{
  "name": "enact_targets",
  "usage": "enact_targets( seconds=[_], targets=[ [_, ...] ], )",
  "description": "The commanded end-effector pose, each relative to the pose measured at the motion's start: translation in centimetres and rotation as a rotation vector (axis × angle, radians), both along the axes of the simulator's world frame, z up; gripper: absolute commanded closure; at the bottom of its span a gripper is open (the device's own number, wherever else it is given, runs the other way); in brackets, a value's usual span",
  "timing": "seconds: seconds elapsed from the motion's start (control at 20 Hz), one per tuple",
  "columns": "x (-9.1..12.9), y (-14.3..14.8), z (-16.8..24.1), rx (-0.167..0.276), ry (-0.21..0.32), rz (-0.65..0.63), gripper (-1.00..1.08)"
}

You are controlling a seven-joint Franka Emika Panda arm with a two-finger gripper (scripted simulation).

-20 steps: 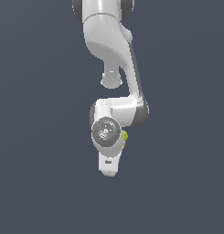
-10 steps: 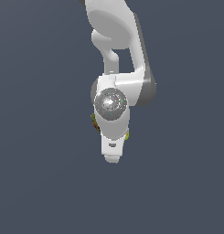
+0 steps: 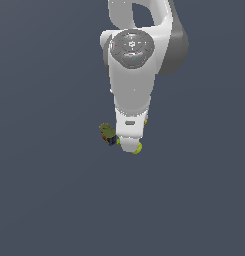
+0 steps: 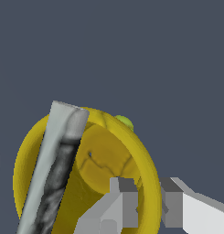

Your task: Pick up a designated object from a clutter of objects.

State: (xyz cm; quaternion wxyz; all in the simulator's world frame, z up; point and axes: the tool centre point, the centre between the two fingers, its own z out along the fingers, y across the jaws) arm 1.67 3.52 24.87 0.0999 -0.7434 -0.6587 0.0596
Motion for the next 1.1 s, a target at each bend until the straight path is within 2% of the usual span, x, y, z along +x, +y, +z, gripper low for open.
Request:
enact_targets(
  seconds=[0.0,0.55,1.05],
  targets=[
    [-1.2,0.5,2.9,0.000,-0.003,0.000,1.08],
    [-5.3,2.2,13.1,0.001,-0.003,0.001,1.08],
    [-6.7,2.8,17.1,0.002,-0.003,0.000,1.08]
  ],
)
